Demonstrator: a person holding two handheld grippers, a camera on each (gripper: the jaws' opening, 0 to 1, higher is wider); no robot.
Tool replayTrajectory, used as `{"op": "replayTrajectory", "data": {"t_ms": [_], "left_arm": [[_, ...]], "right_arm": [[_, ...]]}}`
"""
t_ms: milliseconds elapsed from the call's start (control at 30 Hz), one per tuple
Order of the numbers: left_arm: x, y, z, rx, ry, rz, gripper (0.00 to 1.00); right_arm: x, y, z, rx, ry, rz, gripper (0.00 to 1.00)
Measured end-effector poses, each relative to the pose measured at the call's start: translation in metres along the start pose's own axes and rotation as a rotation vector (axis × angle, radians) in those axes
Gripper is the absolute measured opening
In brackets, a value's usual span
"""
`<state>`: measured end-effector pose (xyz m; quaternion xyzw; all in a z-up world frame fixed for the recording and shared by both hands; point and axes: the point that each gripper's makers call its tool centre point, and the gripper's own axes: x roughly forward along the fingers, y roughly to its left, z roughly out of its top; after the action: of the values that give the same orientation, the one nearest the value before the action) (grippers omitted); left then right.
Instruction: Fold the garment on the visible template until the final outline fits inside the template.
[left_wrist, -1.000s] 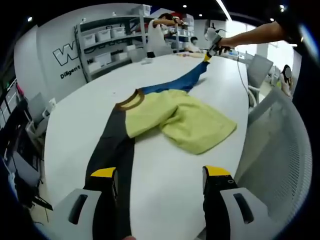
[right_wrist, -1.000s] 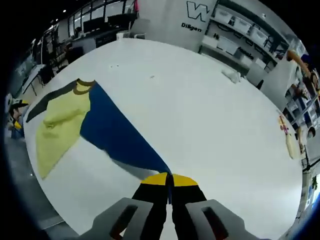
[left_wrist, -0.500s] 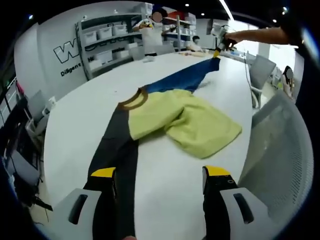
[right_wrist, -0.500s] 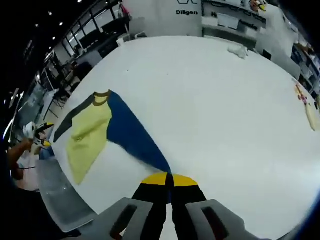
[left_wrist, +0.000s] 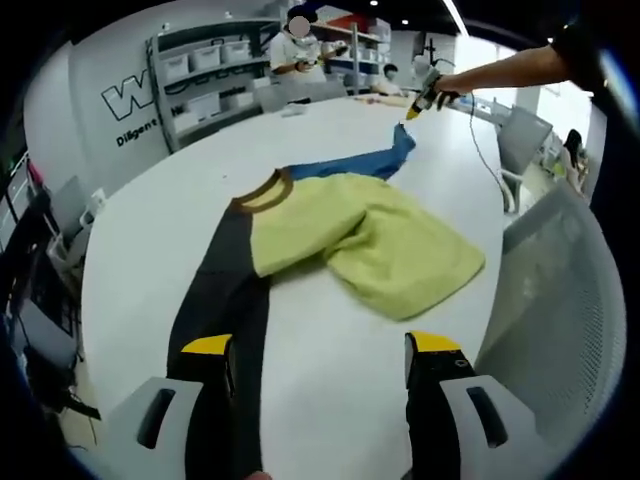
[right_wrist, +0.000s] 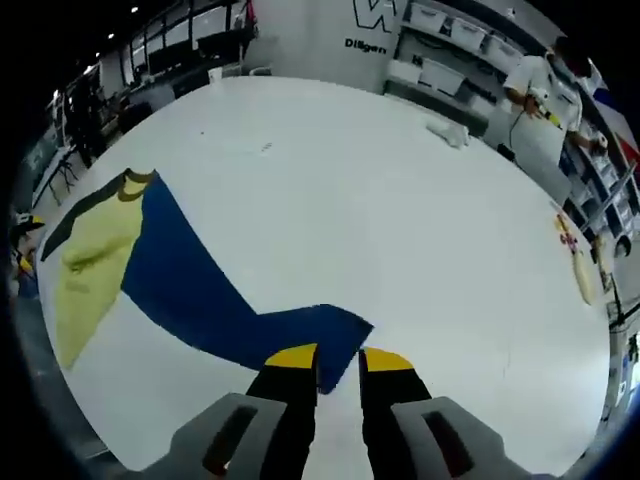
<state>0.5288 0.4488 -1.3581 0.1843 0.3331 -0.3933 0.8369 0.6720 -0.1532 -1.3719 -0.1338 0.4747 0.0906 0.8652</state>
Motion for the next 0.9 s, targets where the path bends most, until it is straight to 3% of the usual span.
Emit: {"op": "replayTrajectory", "data": {"t_ms": [100, 233, 433, 600, 767, 833, 900], "left_arm": [[0.003, 0.002, 0.001, 0.001, 0.004, -0.004, 0.65], [0.007, 0.001, 0.003, -0.003, 0.002, -0.009, 0.65], [0.008, -0.003, -0.001, -0.001, 0.014, -0.02, 0.65], [0.004, 0.0, -0.006, -0.013, 0.025, -0.013, 0.65], [0.003, 0.001, -0.01, -0.024, 0.032, -0.007, 0.65], [0.004, 0.002, -0.011, -0.032, 0.033, -0.005, 0.65], [0.006, 0.001, -0.011, -0.034, 0.031, -0.008, 0.65]], "right_arm": [[0.008, 0.003, -0.017, -0.001, 0.025, 0.017, 0.08], [0.018, 0.025, -0.041, -0.023, 0.043, 0.077, 0.11], [0.033, 0.04, -0.043, -0.028, 0.009, 0.098, 0.15], [0.042, 0.05, -0.053, -0.02, 0.053, 0.124, 0.18], [0.042, 0.049, -0.053, 0.014, 0.044, 0.14, 0.17], [0.037, 0.054, -0.057, 0.011, 0.057, 0.162, 0.18], [0.03, 0.058, -0.067, 0.037, 0.117, 0.201, 0.17]]}}
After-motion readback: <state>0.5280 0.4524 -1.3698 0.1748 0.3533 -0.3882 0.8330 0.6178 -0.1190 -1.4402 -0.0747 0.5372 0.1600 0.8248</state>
